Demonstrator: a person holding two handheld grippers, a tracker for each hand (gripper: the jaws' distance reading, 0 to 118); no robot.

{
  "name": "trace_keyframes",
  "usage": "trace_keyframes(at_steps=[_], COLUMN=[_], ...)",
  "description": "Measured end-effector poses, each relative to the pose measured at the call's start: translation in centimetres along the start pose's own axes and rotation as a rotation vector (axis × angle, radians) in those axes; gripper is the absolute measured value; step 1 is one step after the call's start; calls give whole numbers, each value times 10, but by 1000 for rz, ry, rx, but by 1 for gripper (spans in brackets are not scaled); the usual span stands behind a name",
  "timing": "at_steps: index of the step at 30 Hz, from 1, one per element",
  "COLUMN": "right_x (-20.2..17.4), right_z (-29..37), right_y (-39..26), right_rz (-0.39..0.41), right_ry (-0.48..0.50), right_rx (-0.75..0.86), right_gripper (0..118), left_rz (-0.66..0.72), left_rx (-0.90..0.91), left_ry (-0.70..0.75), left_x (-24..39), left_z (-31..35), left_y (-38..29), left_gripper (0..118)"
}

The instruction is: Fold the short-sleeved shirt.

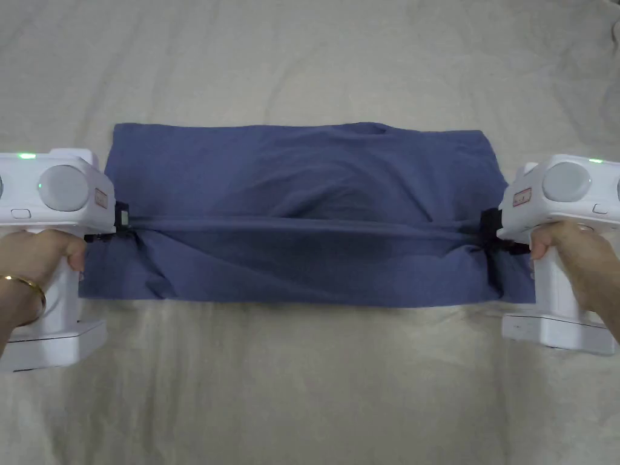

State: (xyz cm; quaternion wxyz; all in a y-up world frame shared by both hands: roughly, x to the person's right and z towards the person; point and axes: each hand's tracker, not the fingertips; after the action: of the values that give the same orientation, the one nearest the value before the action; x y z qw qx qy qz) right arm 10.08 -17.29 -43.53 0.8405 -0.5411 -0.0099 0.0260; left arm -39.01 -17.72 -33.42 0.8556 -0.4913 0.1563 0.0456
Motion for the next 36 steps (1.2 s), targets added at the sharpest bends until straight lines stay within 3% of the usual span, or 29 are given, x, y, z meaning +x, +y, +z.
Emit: trace_keyframes(at_steps=[2, 4, 5, 10, 13, 18, 21, 24, 25, 27, 29, 31, 32, 34, 36], right_x=[-1, 4, 7, 22, 26, 27, 24, 19, 17, 15, 11, 8, 7, 6, 5], right_z=[1, 10, 19, 88, 135, 195, 219, 234, 238, 243, 248, 250, 251, 249, 248], right_y=[-3, -6, -8, -18, -41, -104, -142, -174, -184, -199, -212, -218, -221, -226, -230], right_rz=[27, 37, 27, 24, 59, 60, 47, 60, 53, 57, 59, 69, 76, 65, 45], right_ry=[-10, -10, 6, 68, 49, 39, 74, 96, 98, 119, 119, 115, 118, 134, 145], right_rx=[-1, 15, 56, 250, 423, 686, 777, 835, 847, 879, 895, 895, 889, 885, 876], right_gripper=[57, 99, 105, 105, 105, 105, 105, 104, 101, 90, 64, 29, 15, 2, 1], left_rz=[-20, -24, -8, 49, 75, 98, 81, 66, 56, 40, 34, 40, 44, 35, 4], left_rx=[8, 3, 26, 201, 347, 610, 652, 726, 750, 779, 805, 818, 818, 809, 790], left_ry=[25, 77, 78, 43, 14, 81, 73, 29, 18, 10, -25, -63, -63, -77, -106], left_x=[0, -4, -8, -29, -34, -28, -23, -19, -17, -16, -16, -15, -15, -14, -9], left_z=[-2, 6, 14, 76, 126, 184, 206, 223, 228, 228, 233, 232, 231, 231, 231], left_y=[-2, -1, -1, 5, -8, -61, -94, -123, -133, -144, -155, -160, -163, -165, -169], left_gripper=[58, 108, 116, 118, 118, 118, 118, 99, 87, 73, 54, 23, 14, 0, 0])
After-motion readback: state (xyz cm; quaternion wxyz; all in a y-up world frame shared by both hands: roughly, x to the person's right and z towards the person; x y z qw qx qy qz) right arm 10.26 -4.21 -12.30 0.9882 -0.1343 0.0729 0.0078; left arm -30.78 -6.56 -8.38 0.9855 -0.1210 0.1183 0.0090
